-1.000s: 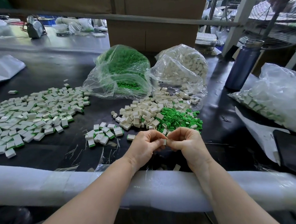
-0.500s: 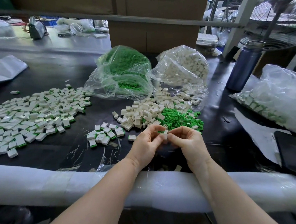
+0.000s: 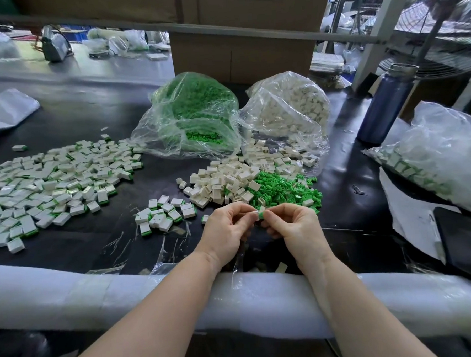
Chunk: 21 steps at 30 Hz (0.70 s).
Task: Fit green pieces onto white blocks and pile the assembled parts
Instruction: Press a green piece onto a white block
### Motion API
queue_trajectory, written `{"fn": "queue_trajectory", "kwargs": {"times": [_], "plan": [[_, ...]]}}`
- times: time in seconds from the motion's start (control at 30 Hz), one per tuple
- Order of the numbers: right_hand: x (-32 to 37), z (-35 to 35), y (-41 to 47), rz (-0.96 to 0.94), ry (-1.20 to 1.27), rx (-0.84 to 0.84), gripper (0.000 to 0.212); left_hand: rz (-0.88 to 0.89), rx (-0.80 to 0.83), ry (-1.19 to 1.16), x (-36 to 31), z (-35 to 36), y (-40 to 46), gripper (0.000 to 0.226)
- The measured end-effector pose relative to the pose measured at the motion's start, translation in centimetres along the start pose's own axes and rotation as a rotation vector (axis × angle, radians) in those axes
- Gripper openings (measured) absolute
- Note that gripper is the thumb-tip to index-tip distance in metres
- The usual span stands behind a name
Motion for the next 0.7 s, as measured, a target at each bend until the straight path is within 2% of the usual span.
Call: {"fn": "queue_trajectory", "kwargs": {"times": [0.33, 0.53, 0.7], "plan": [[-0.2, 0.35, -0.06, 0.017, -0.065, 0.038, 0.021, -0.009, 0.063, 0.02, -0.13, 0.55, -0.24, 0.007], [0.21, 0.42, -0.15, -0.005, -0.079, 0.007, 0.014, 0.012, 0.026, 0.038, -0.1, 0.42, -0.08, 0.007], [0.3, -0.07, -0.2, -0.005, 0.018, -0.047, 0.012, 0.025, 0.022, 0.04, 0.12, 0.5, 0.07, 0.013]]}}
Point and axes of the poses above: each hand's wrist, its own y-axis towards the middle knuckle, its own z-axis out of the palm, x = y × z, the point moved 8 cm from there along y, towards the middle knuckle, and after that the axes turned 3 degrees about x, right-handed, at the moved point
